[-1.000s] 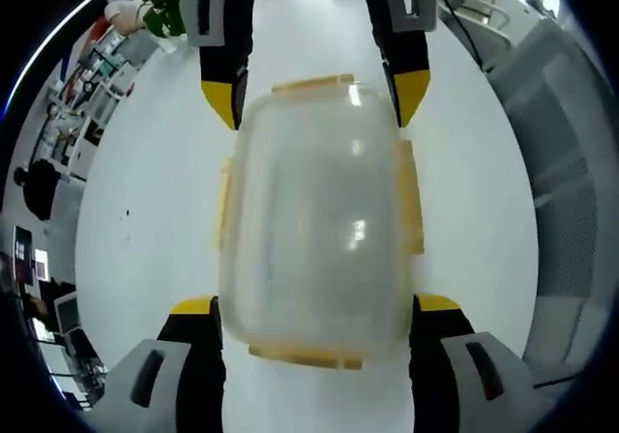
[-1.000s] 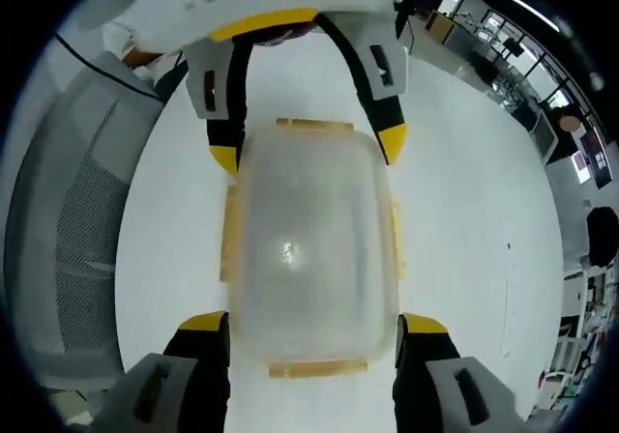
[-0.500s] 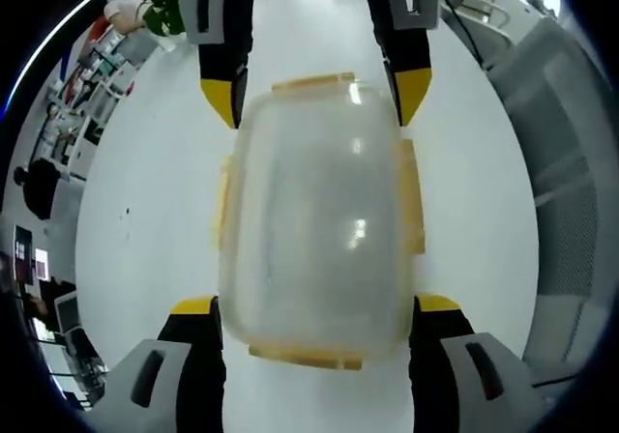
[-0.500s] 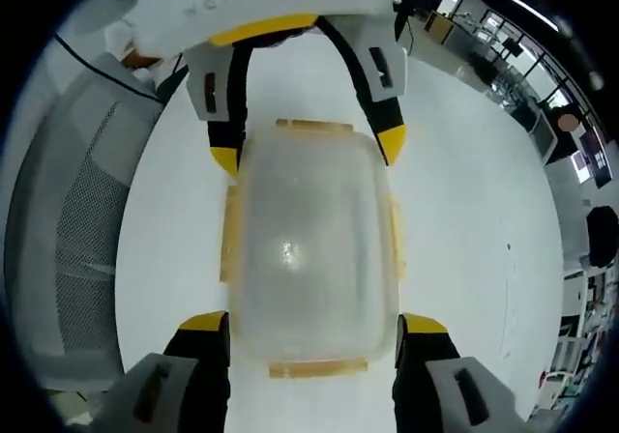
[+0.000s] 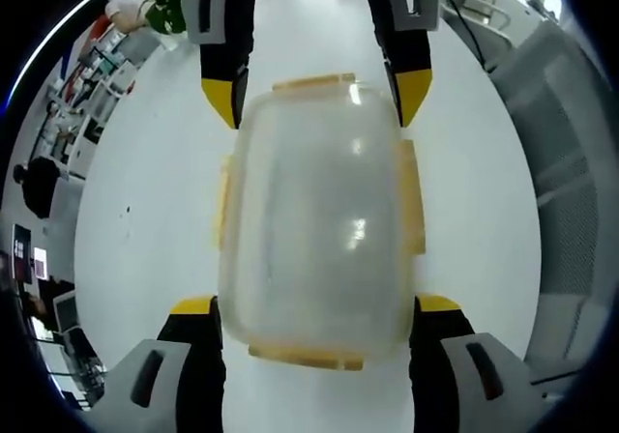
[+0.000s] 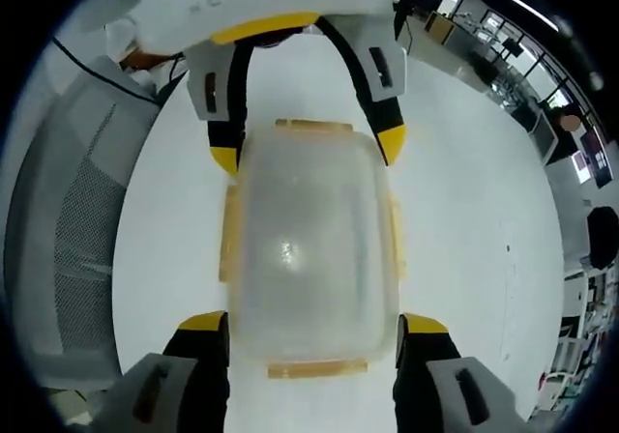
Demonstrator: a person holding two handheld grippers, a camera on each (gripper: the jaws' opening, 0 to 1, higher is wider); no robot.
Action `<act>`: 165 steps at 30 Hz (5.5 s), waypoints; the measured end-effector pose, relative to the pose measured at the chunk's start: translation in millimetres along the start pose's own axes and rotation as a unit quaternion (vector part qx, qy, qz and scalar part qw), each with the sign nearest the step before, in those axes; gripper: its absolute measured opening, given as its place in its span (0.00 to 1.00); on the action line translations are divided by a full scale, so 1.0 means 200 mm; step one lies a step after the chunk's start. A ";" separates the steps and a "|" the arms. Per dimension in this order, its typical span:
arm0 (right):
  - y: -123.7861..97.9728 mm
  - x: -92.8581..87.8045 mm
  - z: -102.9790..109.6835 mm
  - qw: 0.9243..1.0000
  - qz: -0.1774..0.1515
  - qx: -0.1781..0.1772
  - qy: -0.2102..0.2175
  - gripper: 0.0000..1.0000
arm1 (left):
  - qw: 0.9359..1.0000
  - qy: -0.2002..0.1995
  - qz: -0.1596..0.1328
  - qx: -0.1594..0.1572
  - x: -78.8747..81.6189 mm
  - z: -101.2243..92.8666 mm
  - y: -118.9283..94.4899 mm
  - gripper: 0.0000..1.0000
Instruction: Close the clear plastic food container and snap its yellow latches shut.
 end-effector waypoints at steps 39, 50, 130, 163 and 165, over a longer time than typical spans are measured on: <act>0.04 0.03 -0.19 1.000 0.005 0.002 0.001 0.70 | 1.000 -0.005 0.001 -0.001 -0.04 0.19 0.05 0.78; 0.04 0.05 -0.25 1.000 0.005 0.000 0.004 0.70 | 1.000 -0.002 0.004 -0.002 -0.07 0.26 0.08 0.80; -0.11 -0.16 -0.10 0.971 -0.118 -0.111 0.174 0.69 | 0.978 -0.164 -0.080 0.096 -0.16 0.10 -0.11 0.88; -0.16 -0.28 0.10 0.948 -0.173 -0.142 0.227 0.69 | 0.956 -0.232 -0.119 0.130 -0.21 -0.08 -0.17 0.86; -0.17 -0.28 0.12 0.947 -0.176 -0.142 0.229 0.69 | 0.954 -0.239 -0.121 0.131 -0.21 -0.10 -0.18 0.86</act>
Point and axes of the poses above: the point that each gripper's makers call its tool centre point, and the gripper's own axes: y roughly forward along the fingers, z roughly to its left, x roughly out of its top, the point moved 3 cm from there along -y, roughly backward along the fingers, and after that the axes turned 9 degrees about y, right-handed, at the moved point
